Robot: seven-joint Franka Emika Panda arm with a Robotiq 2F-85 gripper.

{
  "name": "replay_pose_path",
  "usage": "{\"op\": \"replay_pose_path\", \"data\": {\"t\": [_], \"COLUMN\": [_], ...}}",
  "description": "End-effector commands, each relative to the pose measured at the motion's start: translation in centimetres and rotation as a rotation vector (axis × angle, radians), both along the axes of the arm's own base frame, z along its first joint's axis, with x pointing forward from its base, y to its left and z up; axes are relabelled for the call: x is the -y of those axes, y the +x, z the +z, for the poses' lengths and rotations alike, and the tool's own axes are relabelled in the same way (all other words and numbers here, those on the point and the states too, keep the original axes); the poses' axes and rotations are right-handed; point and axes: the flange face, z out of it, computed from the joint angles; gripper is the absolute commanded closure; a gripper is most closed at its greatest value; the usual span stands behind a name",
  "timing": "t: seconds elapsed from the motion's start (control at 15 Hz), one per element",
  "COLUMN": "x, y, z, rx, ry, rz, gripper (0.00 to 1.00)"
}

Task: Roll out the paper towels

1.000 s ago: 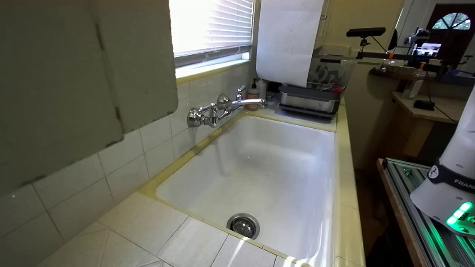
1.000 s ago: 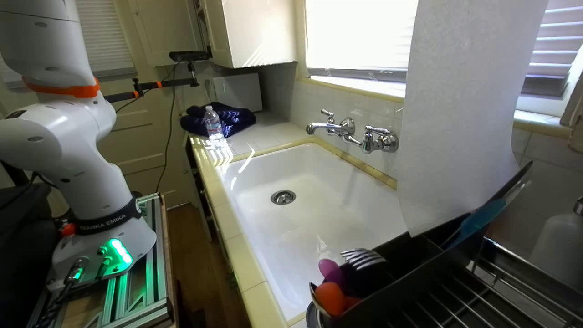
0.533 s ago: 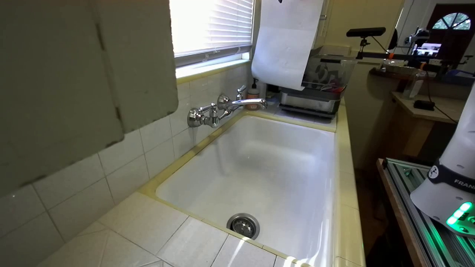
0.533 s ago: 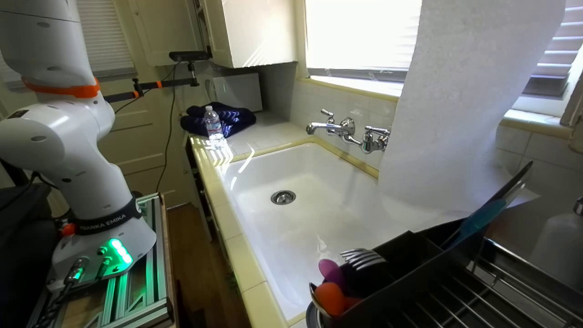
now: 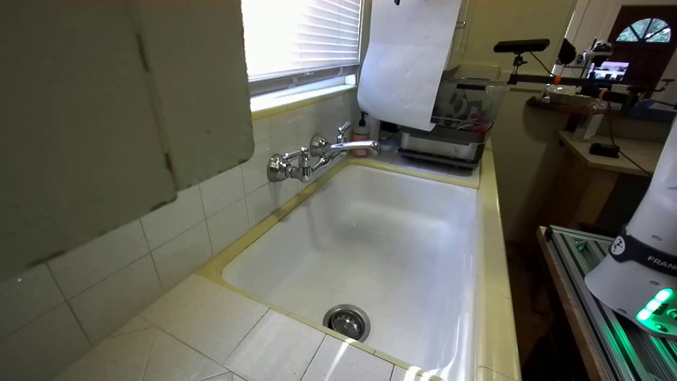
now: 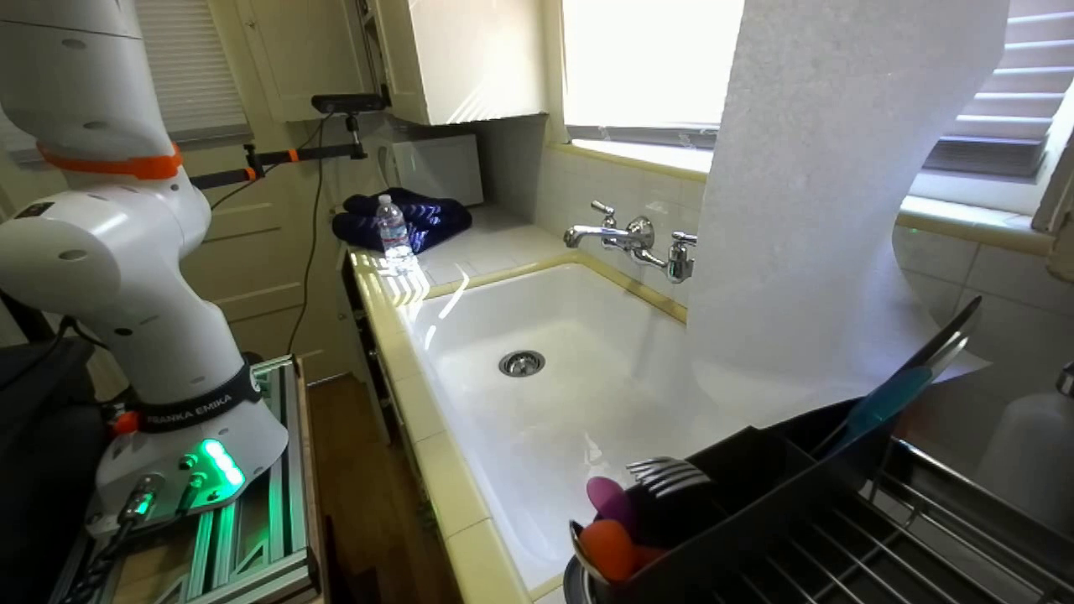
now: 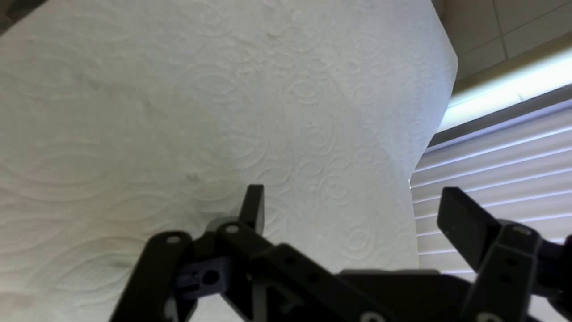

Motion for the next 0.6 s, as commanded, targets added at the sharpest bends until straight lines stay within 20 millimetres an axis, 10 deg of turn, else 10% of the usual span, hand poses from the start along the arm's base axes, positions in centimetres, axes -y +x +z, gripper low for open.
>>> {"op": "replay_pose_path", "data": {"t": [0.0, 0.53], "x": [-1.2, 0.4], "y": [-2.0, -5.6], "z": [3.0, 9.5], "rx": [0.057, 0.223], "ry": [0.013, -0.066], "rz": [0.015, -0.038], "gripper": [0.0, 0.0]}}
